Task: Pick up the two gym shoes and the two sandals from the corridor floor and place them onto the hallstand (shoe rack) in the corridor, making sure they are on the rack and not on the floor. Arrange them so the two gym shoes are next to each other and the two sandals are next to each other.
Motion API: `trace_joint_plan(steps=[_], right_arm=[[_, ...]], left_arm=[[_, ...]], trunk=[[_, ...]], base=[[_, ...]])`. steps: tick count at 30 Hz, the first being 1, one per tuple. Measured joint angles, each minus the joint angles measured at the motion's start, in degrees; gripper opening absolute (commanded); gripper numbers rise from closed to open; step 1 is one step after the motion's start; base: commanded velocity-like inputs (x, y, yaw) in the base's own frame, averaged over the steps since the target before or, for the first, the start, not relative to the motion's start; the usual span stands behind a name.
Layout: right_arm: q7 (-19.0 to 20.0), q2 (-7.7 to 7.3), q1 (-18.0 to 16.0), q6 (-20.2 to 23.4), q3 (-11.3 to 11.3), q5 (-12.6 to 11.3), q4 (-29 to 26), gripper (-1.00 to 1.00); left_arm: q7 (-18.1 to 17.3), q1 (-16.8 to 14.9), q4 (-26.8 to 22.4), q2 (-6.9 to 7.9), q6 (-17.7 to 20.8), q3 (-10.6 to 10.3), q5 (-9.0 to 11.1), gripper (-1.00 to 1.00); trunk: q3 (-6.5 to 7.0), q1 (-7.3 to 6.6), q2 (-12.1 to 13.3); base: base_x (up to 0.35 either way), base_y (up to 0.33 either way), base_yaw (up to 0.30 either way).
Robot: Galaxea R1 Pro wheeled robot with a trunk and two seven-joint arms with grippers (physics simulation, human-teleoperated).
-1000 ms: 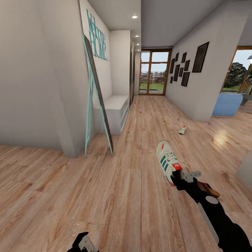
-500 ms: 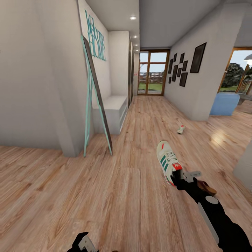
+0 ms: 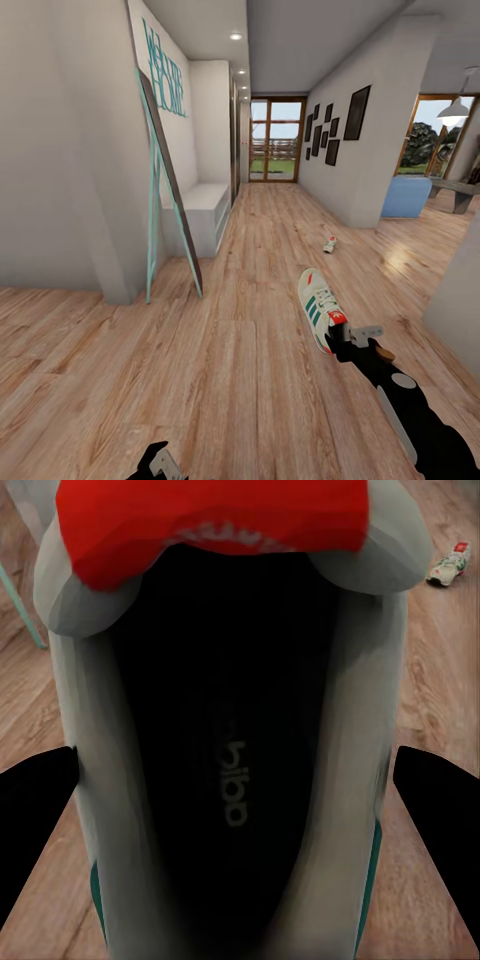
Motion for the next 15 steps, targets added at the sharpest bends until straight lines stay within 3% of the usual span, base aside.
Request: trace_joint_plan(steps=[8,15], right_arm=[[0.0,0.0,0.0,0.0,0.0,0.0,-0.1,-1.0],[0.0,0.0,0.0,0.0,0.0,0.0,-0.1,-1.0]], left_arm=[[0.0,0.0,-0.2,0.02,0.0,0.0,0.0,1.0],[0.0,0.1,-0.3,0.01,0.0,0.0,0.0,1.0]], trunk=[[0.03,0.0,0.0],[0.3,0.0,0.0]], base=[[0.0,0.0,-0.024],[0.0,0.0,-0.164]])
